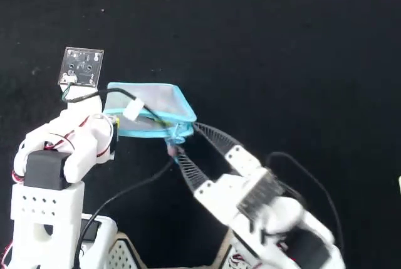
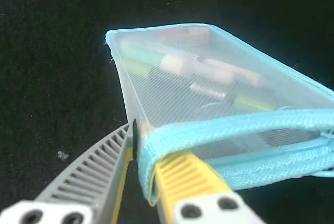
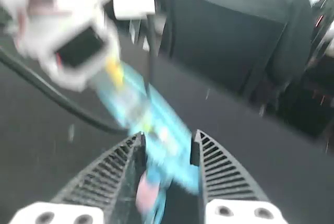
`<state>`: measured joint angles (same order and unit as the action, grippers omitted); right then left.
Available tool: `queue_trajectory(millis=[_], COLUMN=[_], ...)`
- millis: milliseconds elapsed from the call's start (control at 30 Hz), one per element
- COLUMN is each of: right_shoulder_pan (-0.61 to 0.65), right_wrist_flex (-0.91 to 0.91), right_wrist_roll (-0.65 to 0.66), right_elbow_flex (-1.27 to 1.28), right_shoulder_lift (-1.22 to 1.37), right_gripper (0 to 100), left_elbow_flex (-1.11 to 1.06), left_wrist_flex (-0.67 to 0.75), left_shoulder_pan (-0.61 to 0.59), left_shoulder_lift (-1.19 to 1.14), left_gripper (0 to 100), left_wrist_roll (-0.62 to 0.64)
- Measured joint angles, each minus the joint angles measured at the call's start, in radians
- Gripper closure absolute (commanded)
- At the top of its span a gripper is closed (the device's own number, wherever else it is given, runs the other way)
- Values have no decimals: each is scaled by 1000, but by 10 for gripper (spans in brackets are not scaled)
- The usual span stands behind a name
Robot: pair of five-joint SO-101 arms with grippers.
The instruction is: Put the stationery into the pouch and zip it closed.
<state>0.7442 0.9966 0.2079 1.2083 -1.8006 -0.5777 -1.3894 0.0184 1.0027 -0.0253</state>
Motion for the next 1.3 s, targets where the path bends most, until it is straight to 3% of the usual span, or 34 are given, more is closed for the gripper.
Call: queue_trajectory(millis=[233,400,600,733,1133,1300], right_shoulder_pan=[-2,-5,-121,-209,-230,-229], right_wrist_flex=[-121,-196,-196,-78,-8,-8], right_wrist_roll=[0,-81,-149,-157,-161,-161], right_elbow_flex=[307,393,394,296,252,249], right_shoulder_lift=[-2,-2,-2,-2,-2,-2], right_gripper=[857,857,857,857,855,685], left_elbow_flex=[-89,-193,-252,-282,-328,-353], left_wrist_flex=[103,209,269,287,364,399], left_shoulder_pan=[-2,-2,0,2,2,3], left_shoulder_lift=[0,5,9,12,12,12], left_gripper=[967,969,970,970,970,970], left_wrist_roll=[-3,-3,-3,-3,112,126])
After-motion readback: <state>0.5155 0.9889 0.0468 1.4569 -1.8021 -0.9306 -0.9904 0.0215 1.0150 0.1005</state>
